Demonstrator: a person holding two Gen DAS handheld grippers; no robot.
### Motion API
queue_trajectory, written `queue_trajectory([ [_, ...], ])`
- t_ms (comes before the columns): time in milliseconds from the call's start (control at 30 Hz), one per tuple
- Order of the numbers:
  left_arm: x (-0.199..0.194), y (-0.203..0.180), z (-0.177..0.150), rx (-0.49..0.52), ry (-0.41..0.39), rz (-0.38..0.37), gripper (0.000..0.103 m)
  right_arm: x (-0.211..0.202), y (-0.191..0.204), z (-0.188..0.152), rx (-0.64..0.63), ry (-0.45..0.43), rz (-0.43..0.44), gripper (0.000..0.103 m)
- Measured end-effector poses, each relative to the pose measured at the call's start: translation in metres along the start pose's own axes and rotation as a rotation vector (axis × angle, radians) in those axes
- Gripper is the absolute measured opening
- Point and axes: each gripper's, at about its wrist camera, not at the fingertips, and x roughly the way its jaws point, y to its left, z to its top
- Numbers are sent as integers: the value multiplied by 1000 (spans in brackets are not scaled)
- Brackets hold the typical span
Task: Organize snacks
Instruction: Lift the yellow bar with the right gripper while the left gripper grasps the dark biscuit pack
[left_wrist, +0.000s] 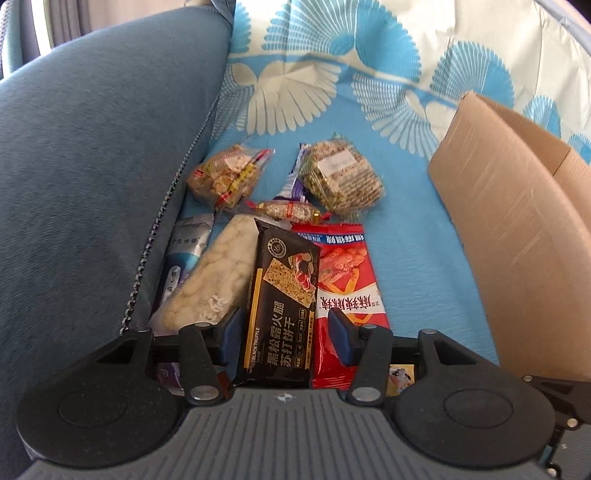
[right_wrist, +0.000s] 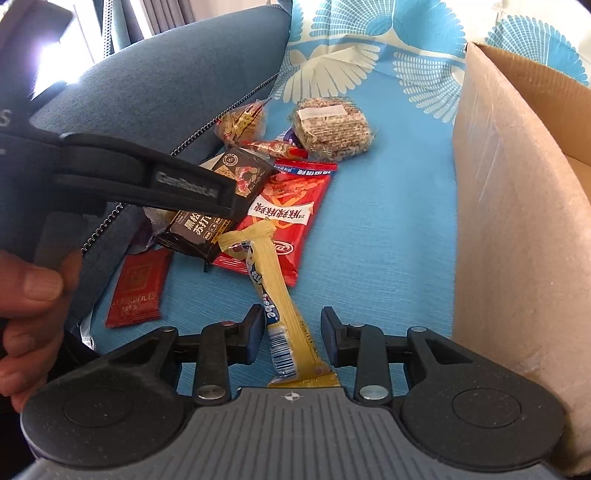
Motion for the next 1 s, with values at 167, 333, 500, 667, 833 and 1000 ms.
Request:
queue_trajectory([
  [167, 10, -1, 1, 9, 20, -5, 55, 1, 1, 0, -16, -11, -8, 22],
  [333, 1, 5, 0, -22, -17, -44, 26, -2, 1, -2, 3, -31, -1, 18],
  [500, -19, 11, -3, -42, -56, -88, 15, -10, 4, -6, 4, -52, -3, 17],
  [667, -38, 19, -9, -82, -65, -143, 15, -15, 6, -9, -14, -50, -26, 17],
  [833, -48, 34, -20, -181, 9, -223, 15, -19, 6, -12, -7, -44, -26, 17],
  [1000, -50, 40, -28, -256, 74, -158, 22, -19, 0, -15, 54, 7, 25, 23],
])
